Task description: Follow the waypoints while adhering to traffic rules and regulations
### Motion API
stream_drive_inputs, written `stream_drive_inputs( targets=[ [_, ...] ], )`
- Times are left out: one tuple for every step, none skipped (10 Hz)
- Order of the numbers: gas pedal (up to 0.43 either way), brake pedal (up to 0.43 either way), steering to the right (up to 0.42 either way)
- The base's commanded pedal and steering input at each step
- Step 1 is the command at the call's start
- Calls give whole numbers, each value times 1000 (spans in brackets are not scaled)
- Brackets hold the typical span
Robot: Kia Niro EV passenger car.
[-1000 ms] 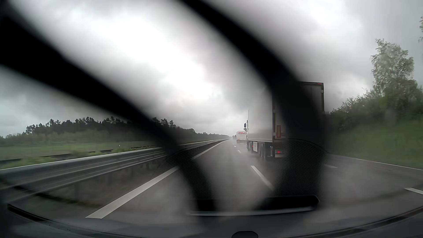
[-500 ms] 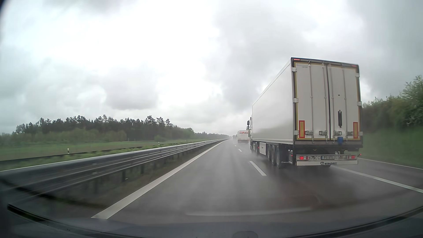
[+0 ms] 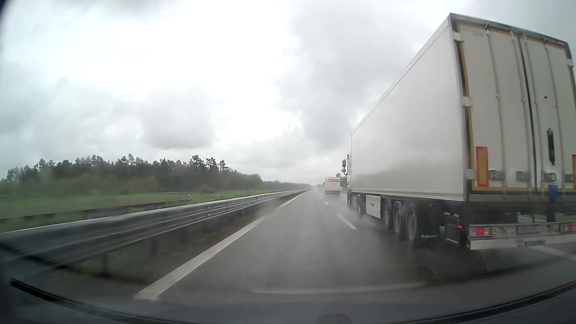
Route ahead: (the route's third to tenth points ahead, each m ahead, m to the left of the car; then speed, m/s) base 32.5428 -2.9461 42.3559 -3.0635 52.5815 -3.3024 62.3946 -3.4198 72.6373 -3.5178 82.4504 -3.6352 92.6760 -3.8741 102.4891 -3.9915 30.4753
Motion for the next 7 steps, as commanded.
stream_drive_inputs(
  targets=[
    [287,0,0],
    [287,0,0],
    [287,0,0],
    [287,0,1],
    [287,0,1],
    [287,0,1],
    [287,0,1]
  ],
)
